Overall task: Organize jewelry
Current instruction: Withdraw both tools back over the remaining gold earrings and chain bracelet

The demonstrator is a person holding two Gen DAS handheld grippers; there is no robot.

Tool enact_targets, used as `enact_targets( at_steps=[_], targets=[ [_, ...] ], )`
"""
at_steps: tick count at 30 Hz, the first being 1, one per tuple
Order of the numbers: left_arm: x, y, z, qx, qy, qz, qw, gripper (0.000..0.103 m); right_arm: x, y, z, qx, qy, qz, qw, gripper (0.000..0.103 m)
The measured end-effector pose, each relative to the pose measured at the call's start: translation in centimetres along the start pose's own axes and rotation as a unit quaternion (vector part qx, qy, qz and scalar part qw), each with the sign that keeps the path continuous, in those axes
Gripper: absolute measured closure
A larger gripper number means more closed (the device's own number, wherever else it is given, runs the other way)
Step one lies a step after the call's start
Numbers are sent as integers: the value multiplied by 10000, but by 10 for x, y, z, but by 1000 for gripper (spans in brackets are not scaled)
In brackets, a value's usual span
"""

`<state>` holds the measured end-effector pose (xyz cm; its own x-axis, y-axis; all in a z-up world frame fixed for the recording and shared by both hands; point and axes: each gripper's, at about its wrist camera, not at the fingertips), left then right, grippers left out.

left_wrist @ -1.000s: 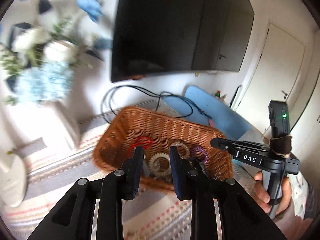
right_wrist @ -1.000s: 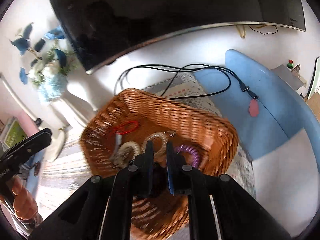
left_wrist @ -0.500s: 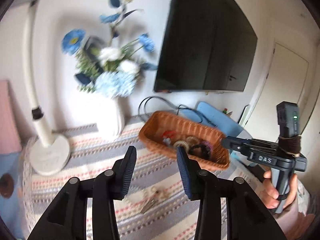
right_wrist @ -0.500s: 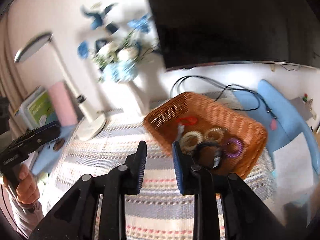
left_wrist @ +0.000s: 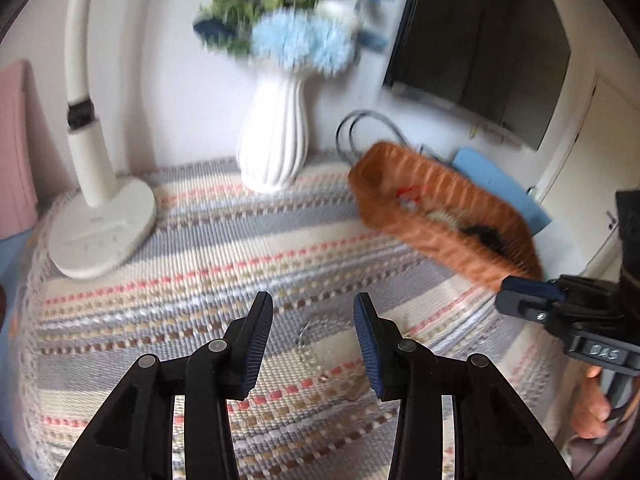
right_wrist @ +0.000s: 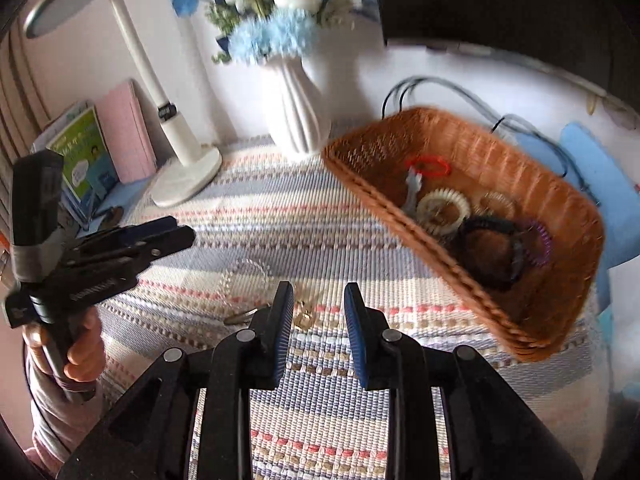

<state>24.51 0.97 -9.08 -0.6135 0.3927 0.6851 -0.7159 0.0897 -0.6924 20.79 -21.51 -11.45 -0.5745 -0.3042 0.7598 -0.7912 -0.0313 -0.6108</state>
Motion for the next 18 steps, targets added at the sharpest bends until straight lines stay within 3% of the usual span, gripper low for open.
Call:
enact_targets(
  at_steps=[8, 14, 18],
  targets=[
    [-44, 14, -16, 160, -268, -572, 9979, 60, -57, 7, 9, -164, -433, -519, 9976, 74],
    [-48, 18, -6, -54, -332, -549, 9979, 61, -73, 2, 0, 73, -287, -626, 9976, 75],
    [-54, 20, 0, -178, -484, -597, 9969, 70, -80, -3, -16, 469, -37, -601, 9971, 75]
  ],
)
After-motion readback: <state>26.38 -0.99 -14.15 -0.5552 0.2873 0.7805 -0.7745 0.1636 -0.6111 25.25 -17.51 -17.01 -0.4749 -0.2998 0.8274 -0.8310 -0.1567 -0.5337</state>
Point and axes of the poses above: each gripper's, at about its wrist camera, not at the fingertips, and x roughly against the way its jaws point, z to its right, y to its underside, and after that the axes turned 4 degrees about x, right-handed
